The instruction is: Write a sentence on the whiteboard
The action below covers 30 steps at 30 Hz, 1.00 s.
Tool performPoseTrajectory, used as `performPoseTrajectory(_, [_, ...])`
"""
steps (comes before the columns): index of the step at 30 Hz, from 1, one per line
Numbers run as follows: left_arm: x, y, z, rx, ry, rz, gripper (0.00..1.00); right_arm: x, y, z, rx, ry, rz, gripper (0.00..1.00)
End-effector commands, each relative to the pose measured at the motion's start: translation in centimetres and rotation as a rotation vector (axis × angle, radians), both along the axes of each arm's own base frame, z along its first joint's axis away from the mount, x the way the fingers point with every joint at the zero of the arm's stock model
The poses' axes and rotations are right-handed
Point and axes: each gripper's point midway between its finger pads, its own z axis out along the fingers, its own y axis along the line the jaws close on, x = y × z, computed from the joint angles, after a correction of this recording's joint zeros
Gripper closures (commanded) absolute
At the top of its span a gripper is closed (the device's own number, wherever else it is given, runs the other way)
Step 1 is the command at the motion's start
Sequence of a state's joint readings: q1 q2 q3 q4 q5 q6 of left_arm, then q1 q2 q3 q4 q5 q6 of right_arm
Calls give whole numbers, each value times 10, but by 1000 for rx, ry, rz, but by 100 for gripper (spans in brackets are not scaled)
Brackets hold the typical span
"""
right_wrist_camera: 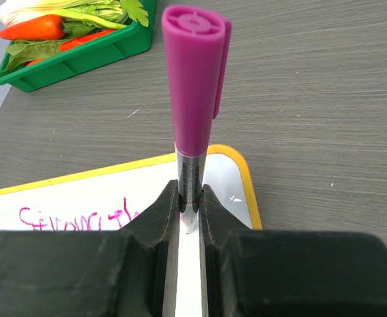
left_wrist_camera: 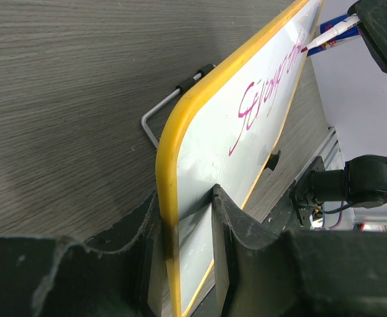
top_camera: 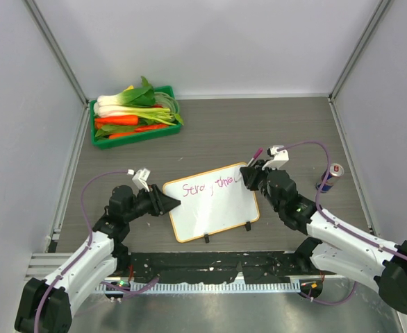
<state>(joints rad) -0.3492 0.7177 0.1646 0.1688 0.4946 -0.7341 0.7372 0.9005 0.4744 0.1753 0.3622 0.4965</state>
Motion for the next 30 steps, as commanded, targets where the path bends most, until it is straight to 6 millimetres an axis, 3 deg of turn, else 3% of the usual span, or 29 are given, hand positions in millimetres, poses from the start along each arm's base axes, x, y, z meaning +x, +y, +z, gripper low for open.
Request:
performPoseTrajectory(1, [7,11,-12,70,-5,47,100,6,-9,8,-4,-21,-58,99])
performPoseTrajectory(16, [6,11,-12,70,-5,47,100,22,-7,30,0,-66,-101,99])
performPoseTrajectory(30, [6,11,-12,70,-5,47,100,12,-5,8,-21,-16,-51,99])
